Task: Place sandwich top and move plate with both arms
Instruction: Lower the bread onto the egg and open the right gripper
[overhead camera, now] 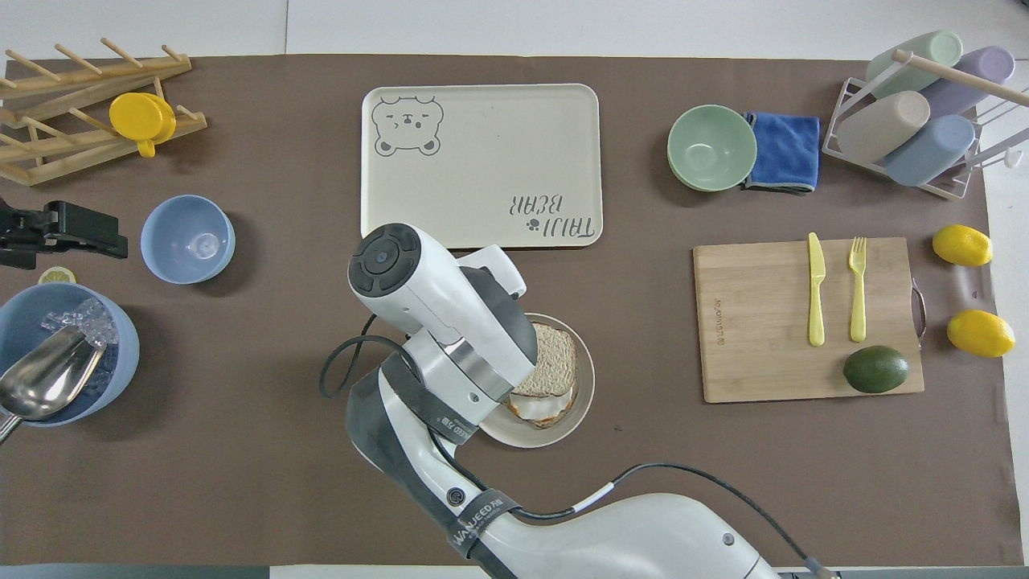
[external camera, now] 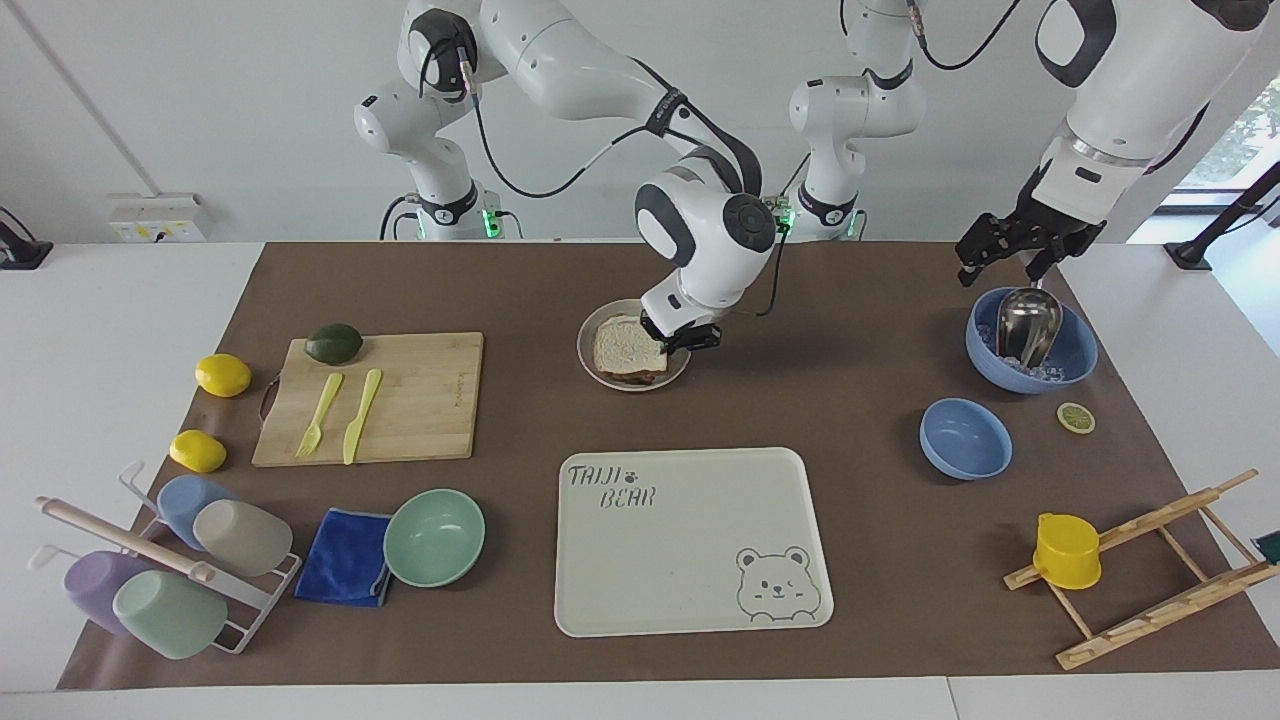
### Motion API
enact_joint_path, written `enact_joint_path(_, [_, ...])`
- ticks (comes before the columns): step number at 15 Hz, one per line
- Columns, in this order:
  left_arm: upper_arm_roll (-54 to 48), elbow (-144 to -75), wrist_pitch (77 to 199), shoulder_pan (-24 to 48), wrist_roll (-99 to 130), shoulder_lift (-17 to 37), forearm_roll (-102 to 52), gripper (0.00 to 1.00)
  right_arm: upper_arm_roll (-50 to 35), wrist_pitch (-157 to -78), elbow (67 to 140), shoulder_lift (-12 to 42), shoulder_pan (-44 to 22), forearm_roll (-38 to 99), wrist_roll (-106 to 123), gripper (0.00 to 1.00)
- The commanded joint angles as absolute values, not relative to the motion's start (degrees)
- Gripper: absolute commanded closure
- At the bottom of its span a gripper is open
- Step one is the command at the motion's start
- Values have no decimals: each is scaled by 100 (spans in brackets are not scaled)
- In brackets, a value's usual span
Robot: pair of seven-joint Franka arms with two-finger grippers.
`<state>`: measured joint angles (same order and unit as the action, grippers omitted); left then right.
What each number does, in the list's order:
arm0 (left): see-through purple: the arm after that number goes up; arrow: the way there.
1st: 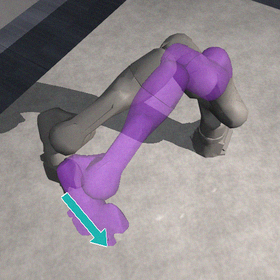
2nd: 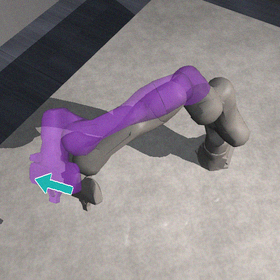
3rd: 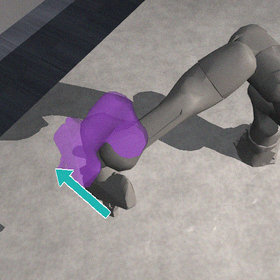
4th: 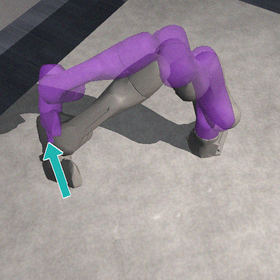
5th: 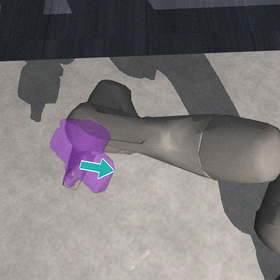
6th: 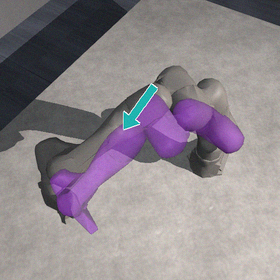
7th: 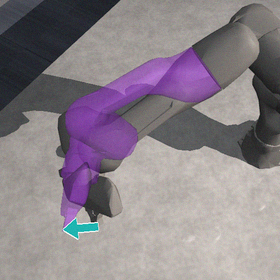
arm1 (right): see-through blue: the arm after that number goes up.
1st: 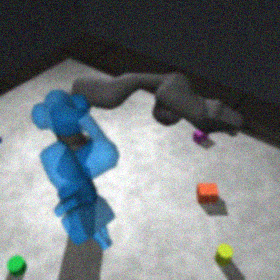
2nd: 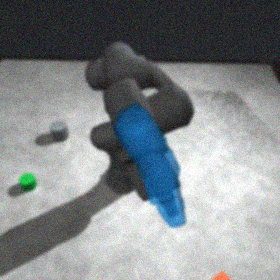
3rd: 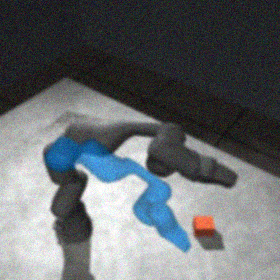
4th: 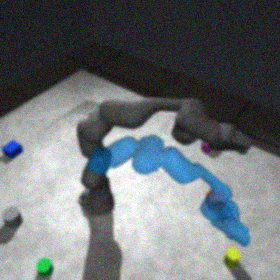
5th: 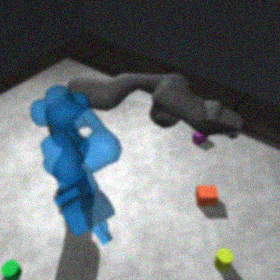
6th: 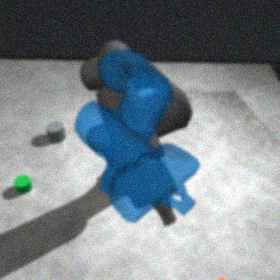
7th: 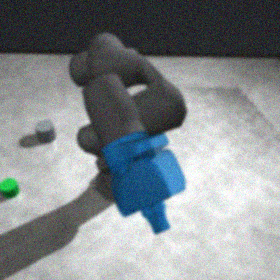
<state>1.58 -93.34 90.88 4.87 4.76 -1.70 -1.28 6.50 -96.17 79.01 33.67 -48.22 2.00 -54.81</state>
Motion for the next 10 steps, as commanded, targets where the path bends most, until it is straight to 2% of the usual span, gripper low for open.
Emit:
enact_joint_path(1, [97, -9703, 9316, 396, 431, -439, -70, 0, 642, -9782, 8279, 3094, -4816, 325, -5625, 100])
enact_joint_path(9, [97, -9765, 9378, 396, 439, -466, -70, 0, 633, -10010, 8420, 3076, -4711, 421, -5713, 100])
enact_joint_path(10, [97, -9765, 9378, 396, 448, -466, -70, 0, 633, -10106, 8516, 3059, -4702, 457, -5713, 73])
